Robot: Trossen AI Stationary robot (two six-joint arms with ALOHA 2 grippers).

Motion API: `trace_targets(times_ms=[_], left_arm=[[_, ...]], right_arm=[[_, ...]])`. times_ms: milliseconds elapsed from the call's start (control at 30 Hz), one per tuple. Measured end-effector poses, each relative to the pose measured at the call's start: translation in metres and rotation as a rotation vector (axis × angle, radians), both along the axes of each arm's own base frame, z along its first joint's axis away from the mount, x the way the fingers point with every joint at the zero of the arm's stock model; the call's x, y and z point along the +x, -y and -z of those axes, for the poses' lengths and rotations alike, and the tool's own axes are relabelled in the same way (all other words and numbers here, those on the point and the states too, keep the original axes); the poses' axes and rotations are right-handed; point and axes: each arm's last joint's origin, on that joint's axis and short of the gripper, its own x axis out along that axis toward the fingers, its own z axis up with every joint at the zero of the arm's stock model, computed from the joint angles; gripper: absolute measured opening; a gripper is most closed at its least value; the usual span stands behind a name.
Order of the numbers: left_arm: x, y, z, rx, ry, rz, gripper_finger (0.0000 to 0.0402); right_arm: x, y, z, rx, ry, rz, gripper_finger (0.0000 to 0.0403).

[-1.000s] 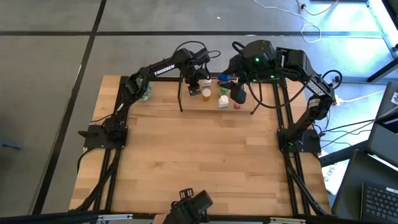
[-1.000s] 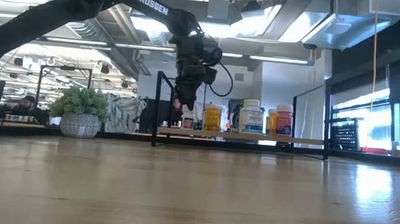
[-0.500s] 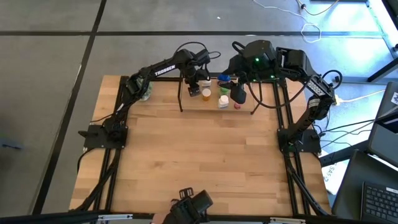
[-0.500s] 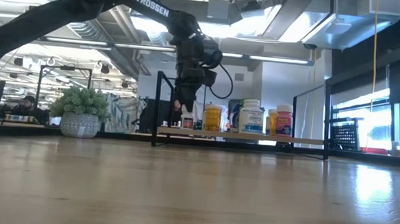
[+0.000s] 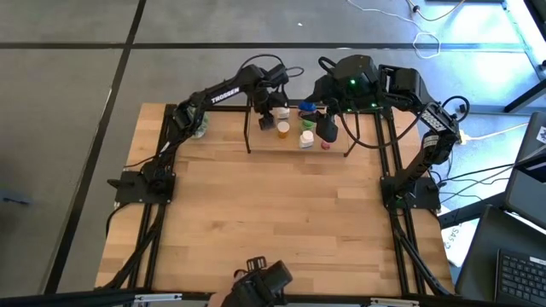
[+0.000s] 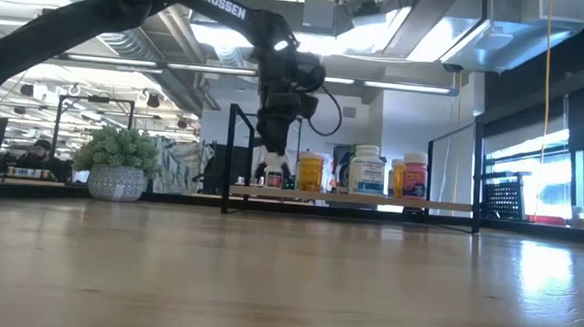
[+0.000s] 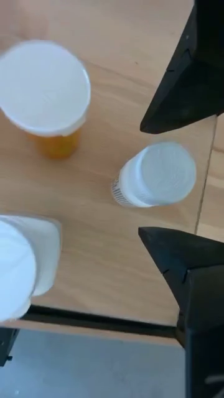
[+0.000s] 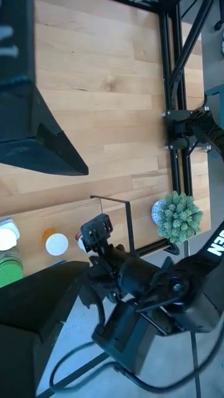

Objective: Pick and place medicine bottles onto shelf by color
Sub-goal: Return to Home Position

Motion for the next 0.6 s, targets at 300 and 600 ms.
trace_targets(times_ms=[300, 600], left_arm=[[-0.007, 0.016, -0.038, 0.026, 0.001, 0.008, 0.0254], [-0.043, 0.067, -0.127, 0.131, 0.126, 0.002, 0.025]], right_arm=[[0.0, 0.0, 0.0, 0.001, 0.001, 0.001, 0.0239], [0.0, 0.0, 0.0, 0.0, 0.003, 0.001, 0.0239]])
